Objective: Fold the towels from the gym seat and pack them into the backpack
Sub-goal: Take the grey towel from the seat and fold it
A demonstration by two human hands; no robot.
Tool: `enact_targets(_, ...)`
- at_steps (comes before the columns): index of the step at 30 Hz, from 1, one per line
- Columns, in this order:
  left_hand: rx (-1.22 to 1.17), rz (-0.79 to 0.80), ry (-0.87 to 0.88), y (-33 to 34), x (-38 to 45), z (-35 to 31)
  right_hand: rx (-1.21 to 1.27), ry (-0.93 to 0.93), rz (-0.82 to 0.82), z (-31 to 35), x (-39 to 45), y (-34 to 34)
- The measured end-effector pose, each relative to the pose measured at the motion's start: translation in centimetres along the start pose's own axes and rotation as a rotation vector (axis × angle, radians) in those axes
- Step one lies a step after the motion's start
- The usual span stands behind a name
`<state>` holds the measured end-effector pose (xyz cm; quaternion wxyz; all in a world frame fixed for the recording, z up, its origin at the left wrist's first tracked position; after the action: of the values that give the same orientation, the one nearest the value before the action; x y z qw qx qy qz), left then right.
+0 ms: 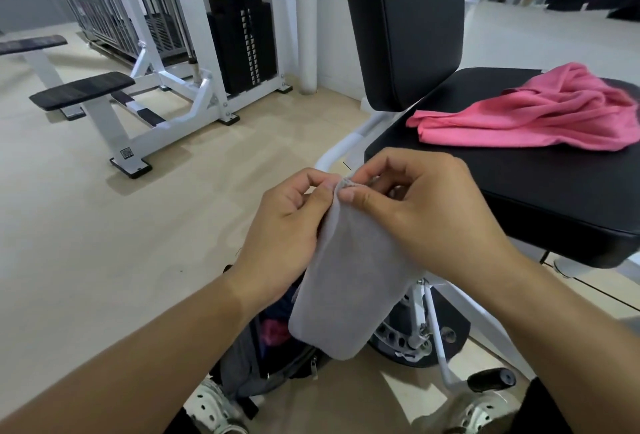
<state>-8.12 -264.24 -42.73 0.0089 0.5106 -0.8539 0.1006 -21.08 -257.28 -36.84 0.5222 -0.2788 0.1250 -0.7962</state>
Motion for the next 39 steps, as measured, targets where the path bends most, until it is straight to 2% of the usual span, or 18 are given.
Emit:
enact_targets(6, -0.114, 0.07, -0.029, 0.5, 0.1, 0.5, -0.093, -0.016, -0.039, 0.2, -0.1, -0.5)
enact_targets(10, -0.104, 0.113, -0.022, 0.9, -0.1, 0.4, -0.202, -0.058, -0.065, 0.7, -0.2, -0.7)
enact_targets(12, -0.081, 0.086, -0.011, 0.6, -0.1, 0.4, -0.265, -0.086, -0.02, 1.3, -0.2, -0.6)
enact_targets(17, -0.06, -0.122, -0.049, -2.9, 1.0, 1.2, -0.493, -0.027, 0.278, 0.7, -0.2, -0.2)
enact_targets(20, 0.109, -0.141, -0.006, -3.9, 1.6, 1.1, -0.498, -0.073, 0.303, 0.9, -0.5, -0.3)
enact_targets(24, 0.204, -0.162, 0.019, -4.1, 1.7, 1.0, -0.608, -0.274, 0.278, 2.5, -0.6, 0.4)
enact_targets(28, 0.204, -0.094, 0.068, -3.8, 1.9, 0.3, -0.486, -0.129, 0.104, 1.4, 0.4, -2.0)
enact_targets(31, 0.256, -0.037, 0.1, -3.3, 1.8, -0.1, -0.438, -0.061, 0.159, 0.1, 0.5, -1.6)
enact_targets(34, 0.297, -0.034, 0.104, -3.5, 1.9, -0.3, -0.364, -0.069, 0.216, 0.2, 0.4, -0.9)
enact_targets(37, 0.428, -0.049, 0.151, -4.1, 2.0, -1.3, -0.154, -0.023, 0.309, 0.3, -0.3, 0.5)
enact_targets(39, 0.494, 0.0, 0.154, -4.1, 2.1, -1.6, -0.018, 0.013, 0.379, 0.5, -1.2, 2.3)
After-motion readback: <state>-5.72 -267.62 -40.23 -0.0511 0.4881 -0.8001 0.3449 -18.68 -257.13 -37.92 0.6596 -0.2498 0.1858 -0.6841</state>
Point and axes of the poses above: each hand's wrist, its own x-axis towards the middle knuckle, its own y-axis out of the palm, z = x × y, the point moved 10 cm from there along x, towards the middle knuckle, and after that the axes turned 10 degrees about x, right-handed, at the moved point
